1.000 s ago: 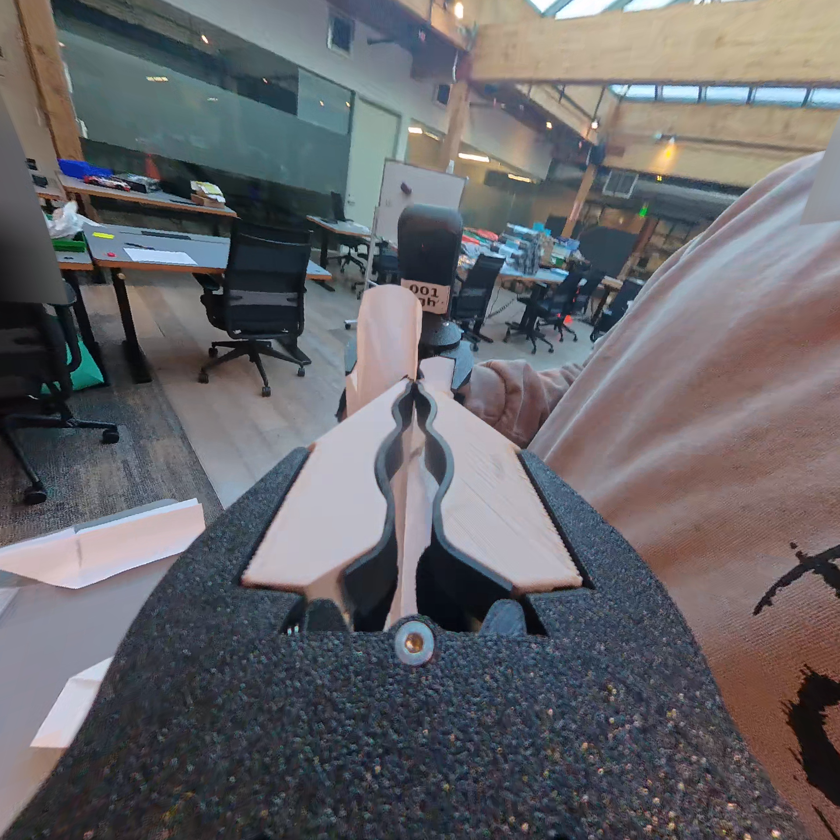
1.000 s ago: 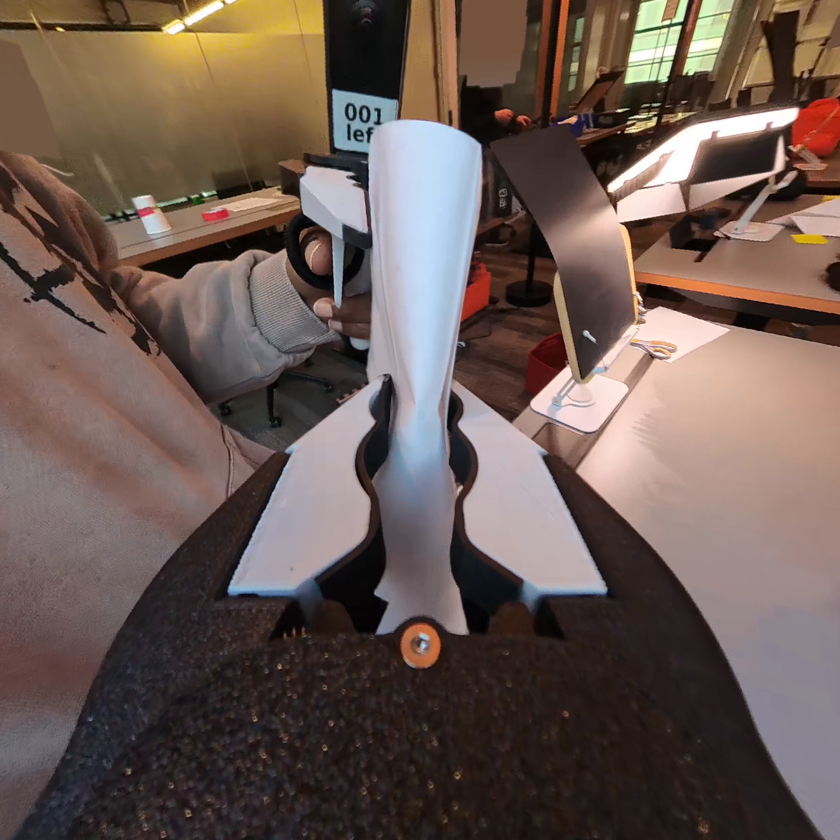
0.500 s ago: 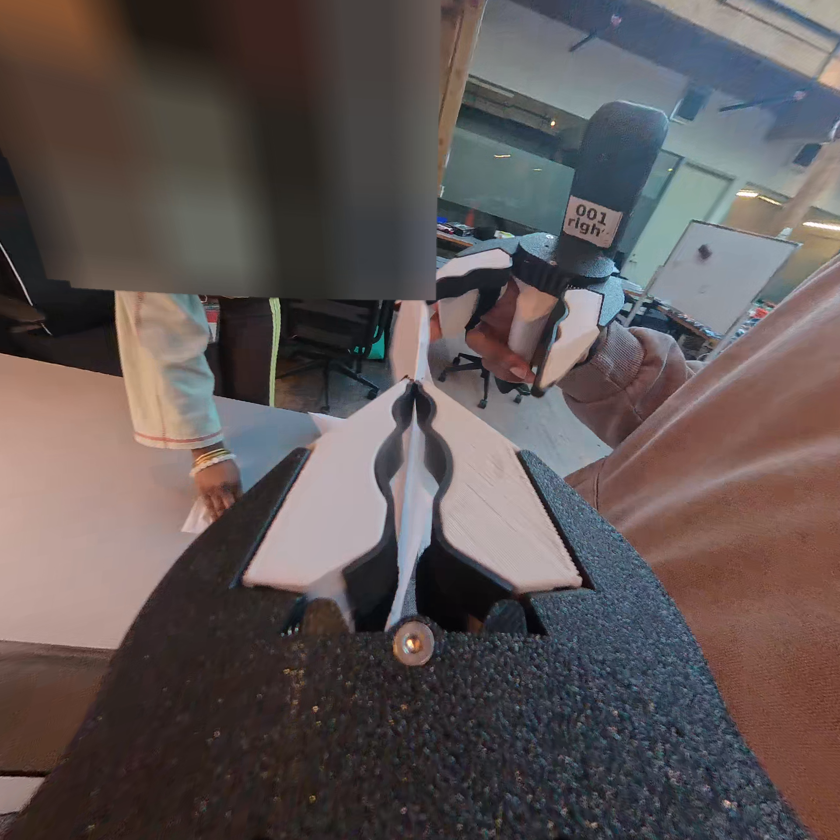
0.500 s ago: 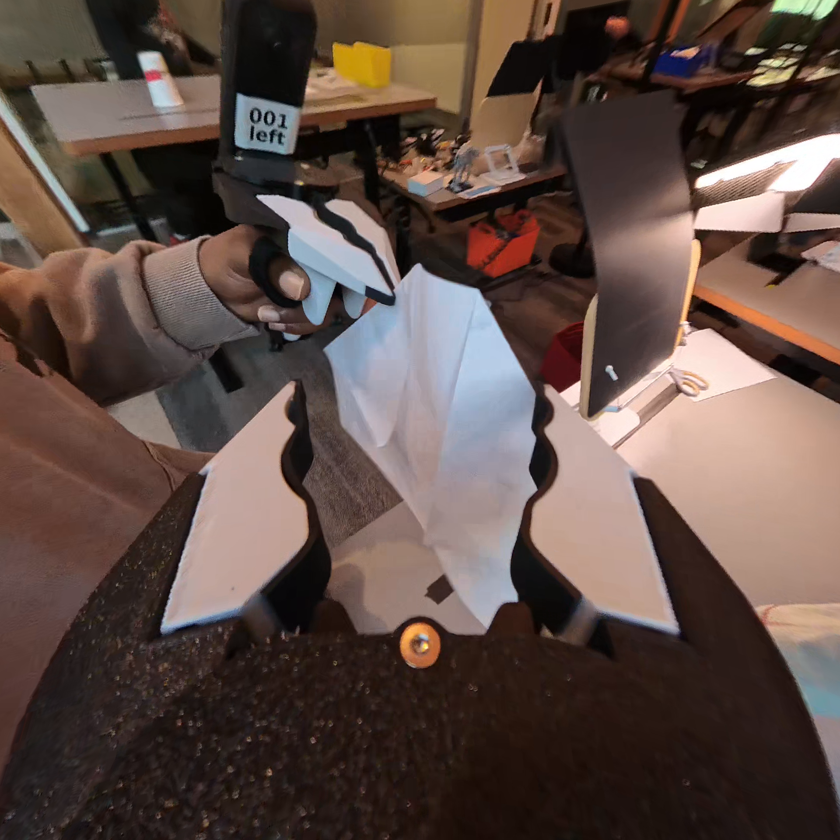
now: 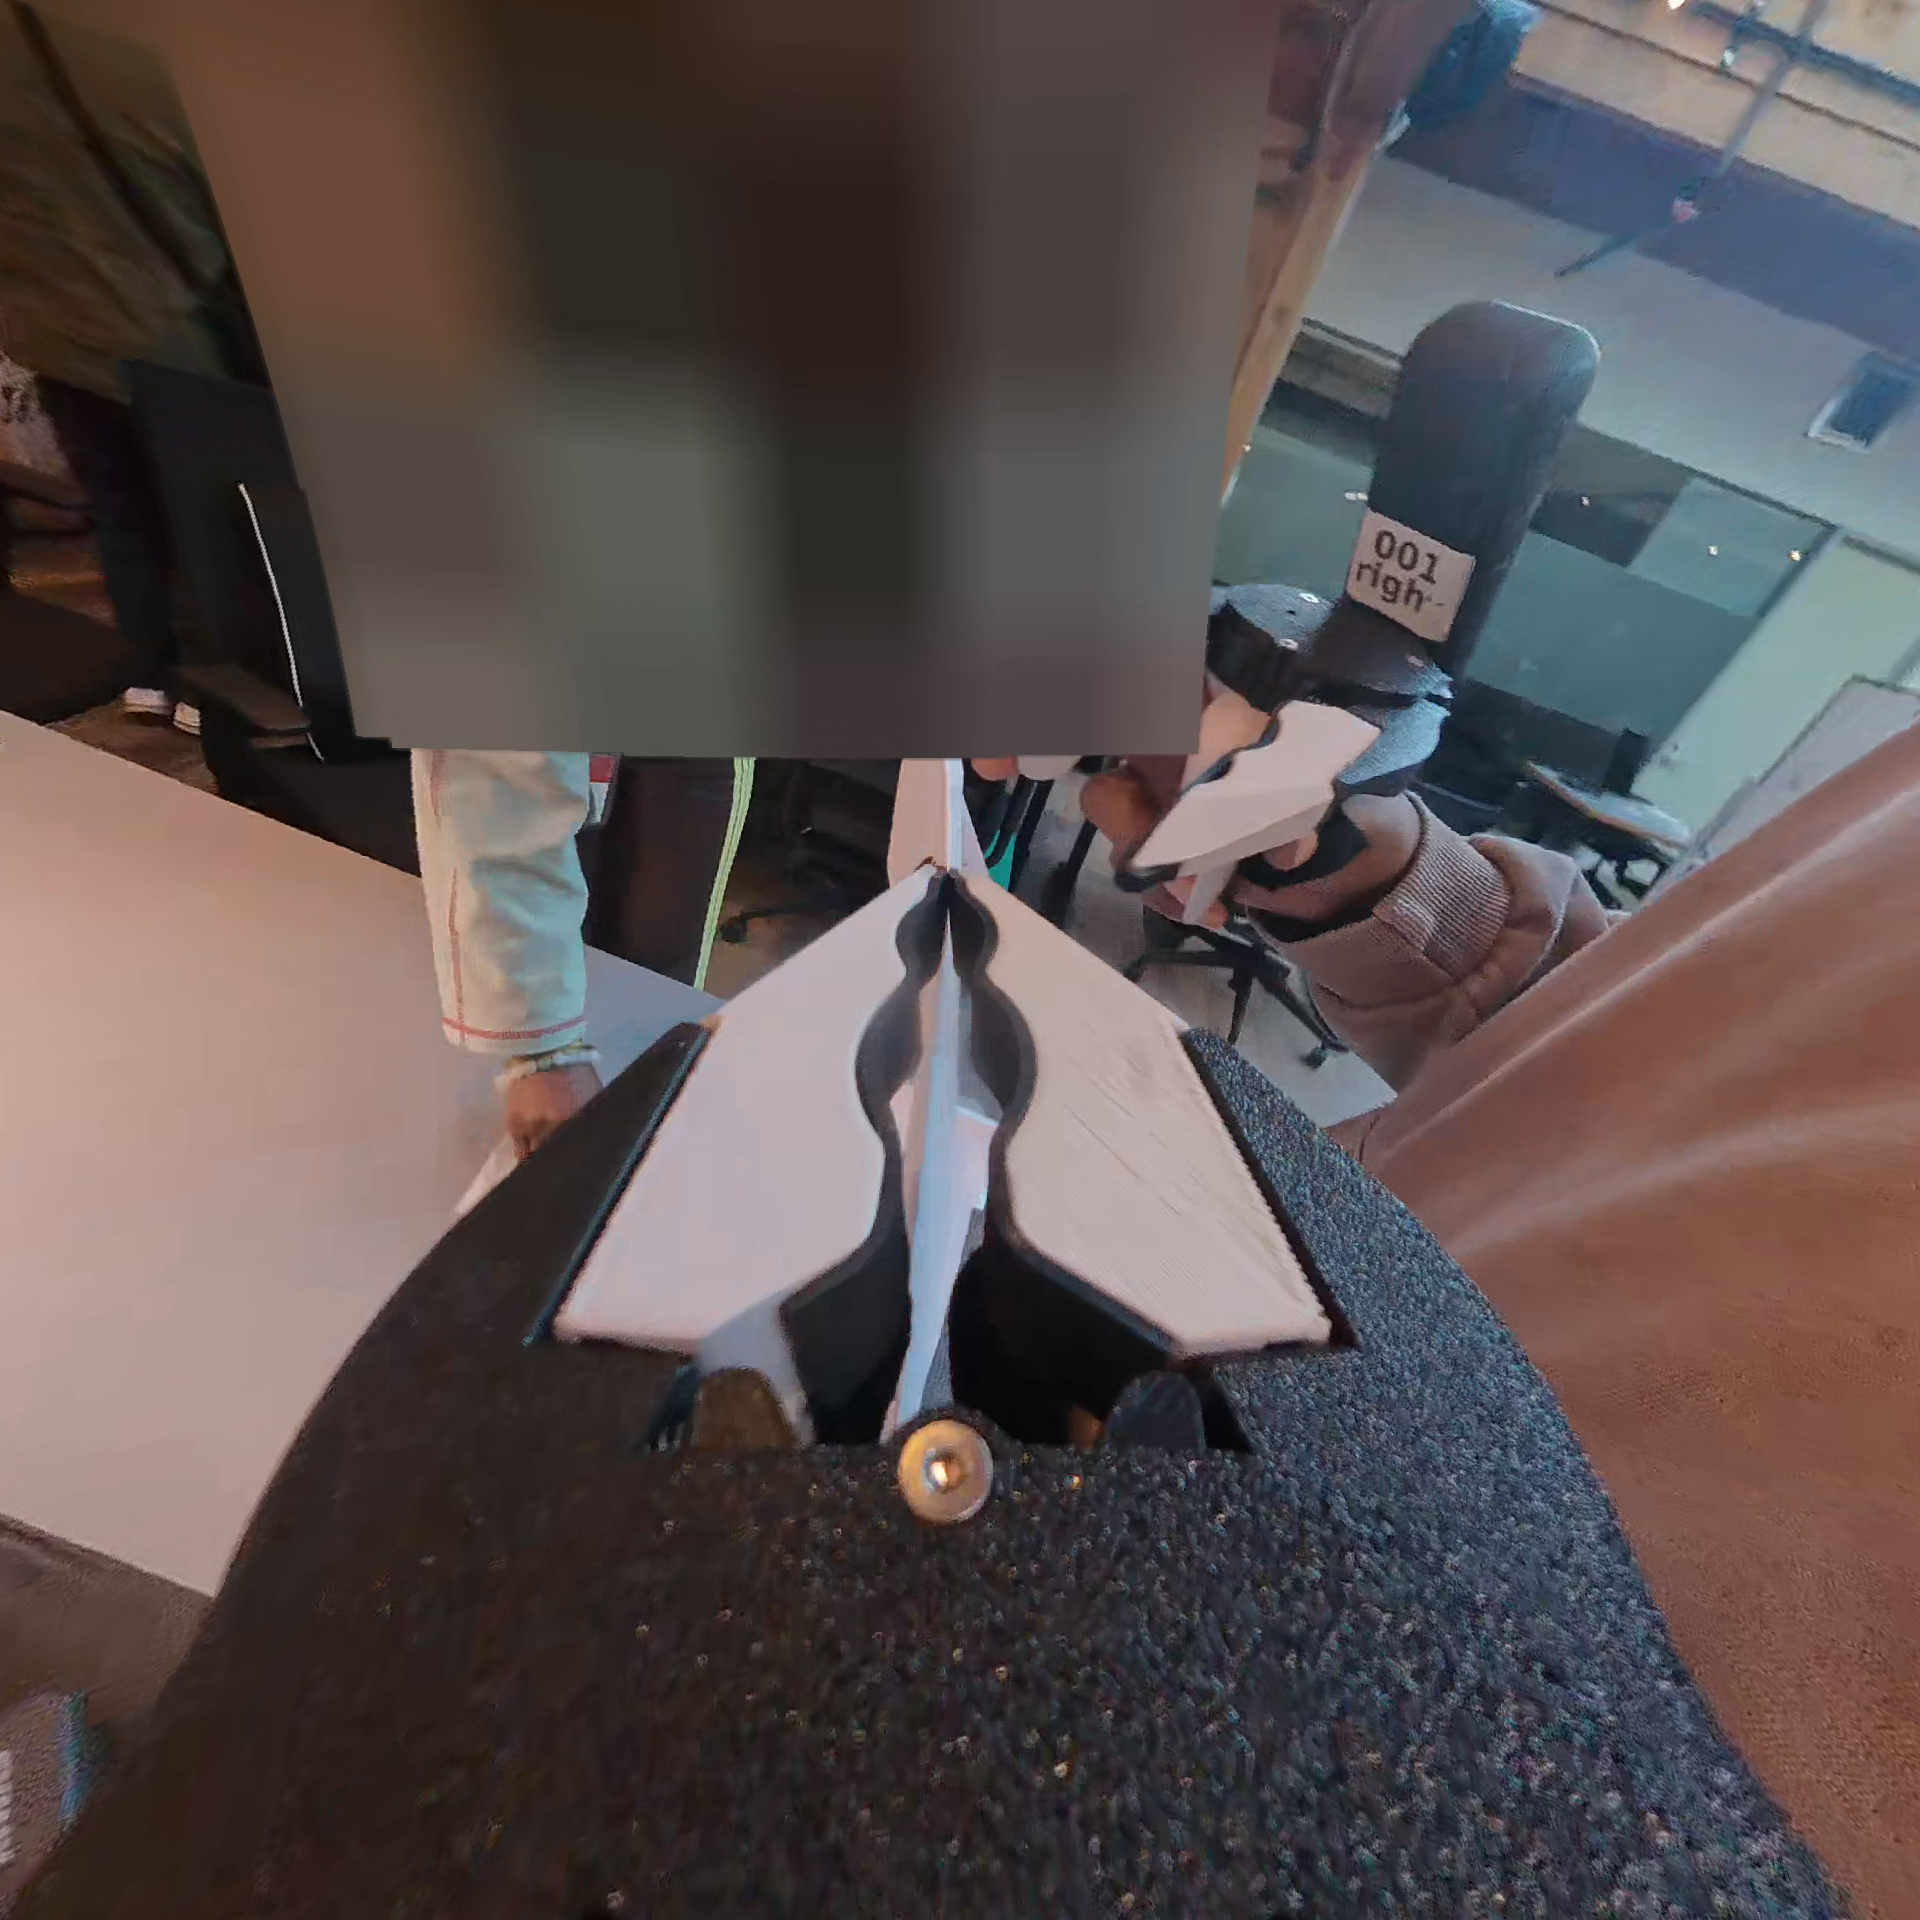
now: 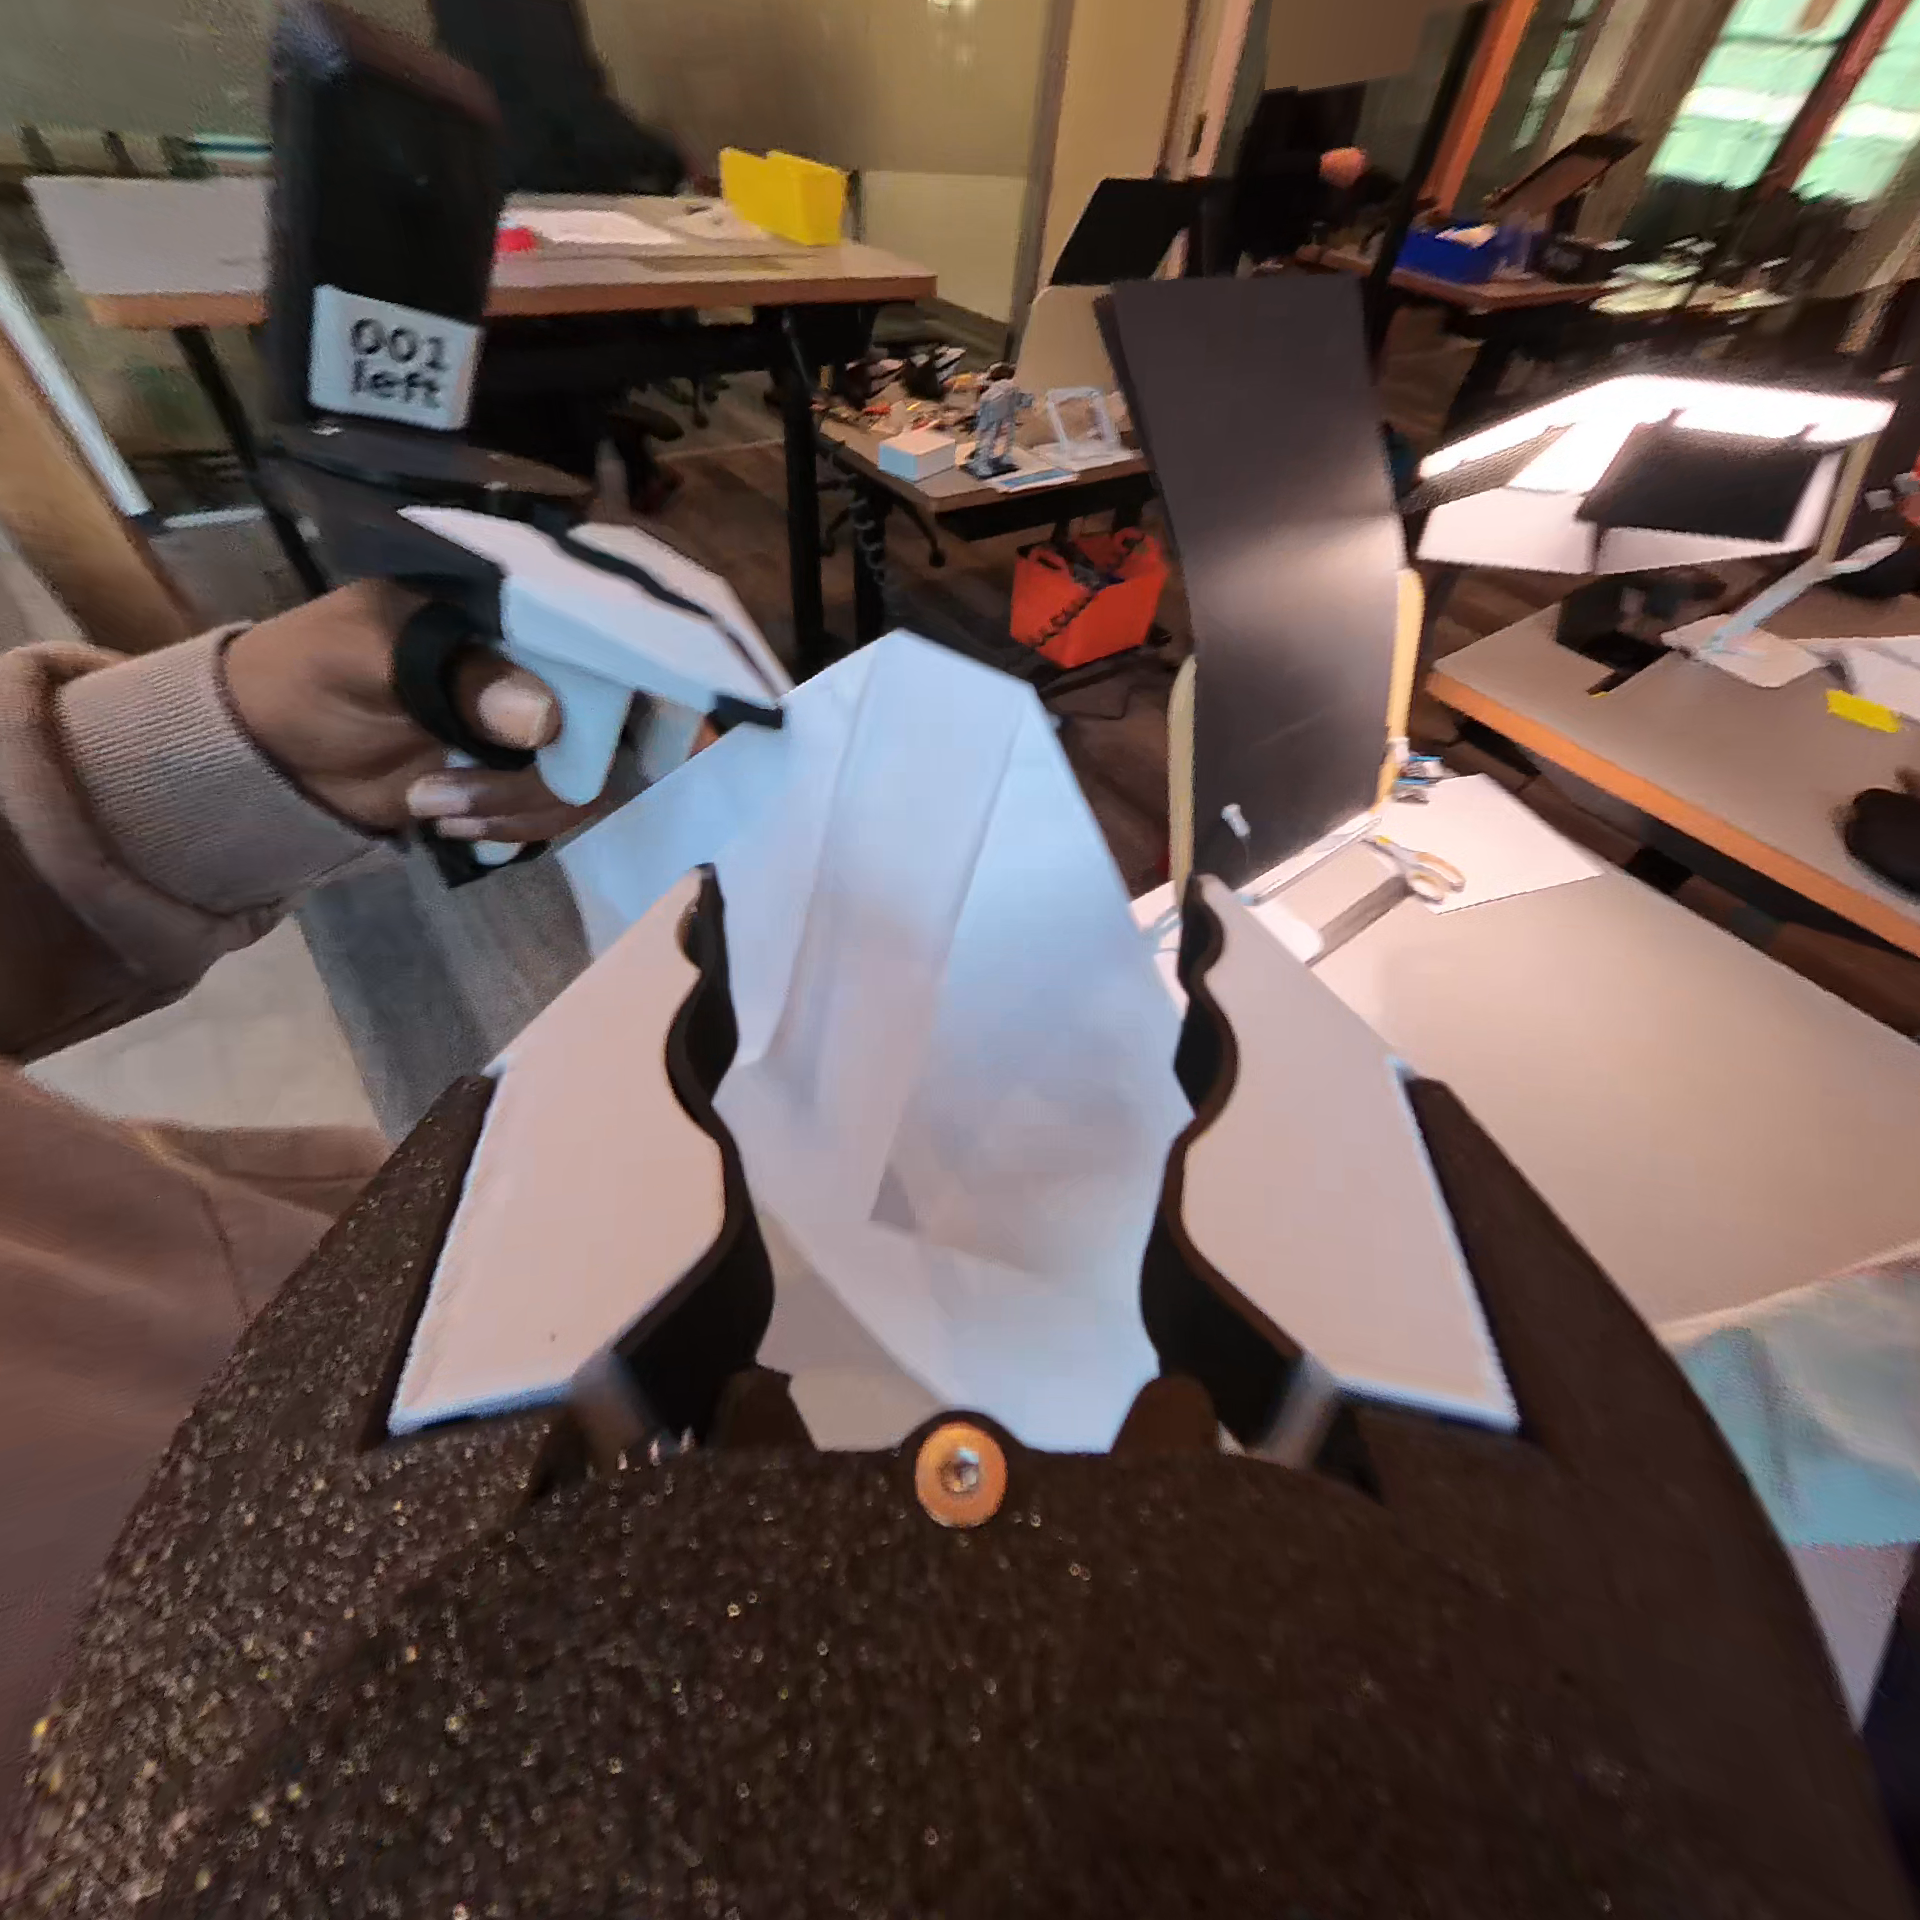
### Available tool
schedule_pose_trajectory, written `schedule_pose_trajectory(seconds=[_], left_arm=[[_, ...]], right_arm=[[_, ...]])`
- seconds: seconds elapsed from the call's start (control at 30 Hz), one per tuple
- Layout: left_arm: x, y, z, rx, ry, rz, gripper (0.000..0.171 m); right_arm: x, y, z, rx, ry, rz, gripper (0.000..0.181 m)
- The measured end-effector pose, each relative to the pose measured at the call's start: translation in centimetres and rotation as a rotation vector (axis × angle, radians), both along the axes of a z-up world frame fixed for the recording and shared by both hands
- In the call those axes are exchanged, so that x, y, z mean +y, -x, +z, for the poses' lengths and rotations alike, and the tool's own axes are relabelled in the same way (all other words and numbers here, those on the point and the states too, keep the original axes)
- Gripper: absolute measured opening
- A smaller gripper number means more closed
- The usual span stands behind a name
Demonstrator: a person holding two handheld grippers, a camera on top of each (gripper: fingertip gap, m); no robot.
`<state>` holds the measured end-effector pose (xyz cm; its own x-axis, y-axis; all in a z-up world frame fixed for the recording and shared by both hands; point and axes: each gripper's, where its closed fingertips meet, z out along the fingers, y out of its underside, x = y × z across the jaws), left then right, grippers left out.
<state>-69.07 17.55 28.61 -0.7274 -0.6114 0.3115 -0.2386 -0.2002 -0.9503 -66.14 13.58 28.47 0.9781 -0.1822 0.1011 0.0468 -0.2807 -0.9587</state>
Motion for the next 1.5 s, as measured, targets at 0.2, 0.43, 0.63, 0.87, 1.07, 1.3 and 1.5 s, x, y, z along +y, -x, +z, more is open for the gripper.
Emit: schedule_pose_trajectory(seconds=[0.2,0.43,0.63,0.87,1.07,1.3,1.5], left_arm=[[-5.0,0.1,-0.4,-0.002,0.032,-0.074,0.0],[-7.9,2.0,0.1,0.012,0.0,-0.27,0.0],[-6.2,3.3,0.3,0.003,-0.081,-0.292,0.0],[-2.5,3.6,0.3,0.01,-0.151,-0.22,0.001],[0.0,4.2,0.8,-0.023,-0.171,-0.197,0.009],[2.3,5.2,0.9,0.053,-0.165,-0.339,0.044],[0.6,6.1,-0.5,0.055,-0.257,-0.48,0.02]], right_arm=[[-1.8,1.3,-4.3,0.167,0.029,0.04,0.1],[-0.6,4.3,-2.8,0.222,-0.134,0.292,0.085],[0.4,5.7,-2.2,0.169,-0.158,0.37,0.055],[3.3,6.7,-1.9,0.224,-0.209,0.379,0.026],[5.2,7.8,-2.0,0.319,-0.234,0.413,0.022],[6.0,8.6,-1.5,0.304,-0.221,0.44,0.021],[6.1,9.0,-0.8,0.273,-0.22,0.463,0.018]])
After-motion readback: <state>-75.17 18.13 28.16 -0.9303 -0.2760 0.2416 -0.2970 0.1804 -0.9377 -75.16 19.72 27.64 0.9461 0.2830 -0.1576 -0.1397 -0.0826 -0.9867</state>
